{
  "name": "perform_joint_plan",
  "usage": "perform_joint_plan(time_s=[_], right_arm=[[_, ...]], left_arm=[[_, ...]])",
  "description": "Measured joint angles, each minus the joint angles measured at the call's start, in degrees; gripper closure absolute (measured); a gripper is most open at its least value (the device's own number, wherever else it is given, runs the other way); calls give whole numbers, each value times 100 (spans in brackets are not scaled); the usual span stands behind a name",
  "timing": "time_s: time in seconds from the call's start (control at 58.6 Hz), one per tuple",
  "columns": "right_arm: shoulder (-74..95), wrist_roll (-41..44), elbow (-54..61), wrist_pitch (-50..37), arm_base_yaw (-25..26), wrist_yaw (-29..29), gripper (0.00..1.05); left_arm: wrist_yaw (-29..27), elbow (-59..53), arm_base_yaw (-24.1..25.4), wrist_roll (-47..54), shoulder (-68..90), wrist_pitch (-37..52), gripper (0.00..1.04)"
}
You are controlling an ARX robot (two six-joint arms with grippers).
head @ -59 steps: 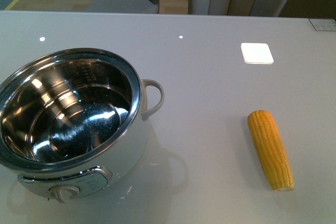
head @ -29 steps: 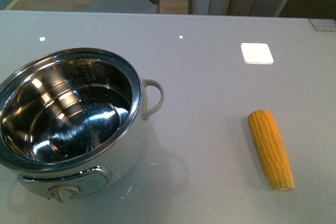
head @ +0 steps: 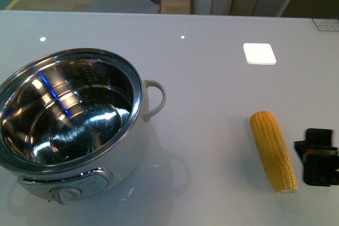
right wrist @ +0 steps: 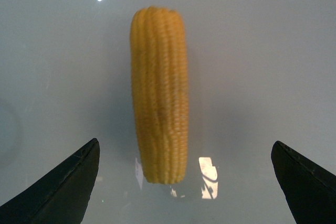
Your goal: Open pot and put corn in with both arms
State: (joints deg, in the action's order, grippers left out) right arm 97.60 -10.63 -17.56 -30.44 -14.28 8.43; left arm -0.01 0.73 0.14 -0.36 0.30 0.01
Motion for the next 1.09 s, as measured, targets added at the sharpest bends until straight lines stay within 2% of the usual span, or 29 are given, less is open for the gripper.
perform_joint_plan(time_s=[0.239,0.682,0.75,0.87,1.092], right_arm=[[1690,278,-822,-46,-173,-44,9],[2719,269,-1812,203,-208,129,9],[2824,284,-1860,175,-205,173,18],[2964,306,-1902,173,-201,214,42],[2861,319,-1725,87,-205,168,71]], left_arm=[[-2,0,0,-2,0,0,7],[0,0,0,0,0,0,7],[0,0,0,0,0,0,7],[0,0,0,0,0,0,7],[0,0,0,0,0,0,7]])
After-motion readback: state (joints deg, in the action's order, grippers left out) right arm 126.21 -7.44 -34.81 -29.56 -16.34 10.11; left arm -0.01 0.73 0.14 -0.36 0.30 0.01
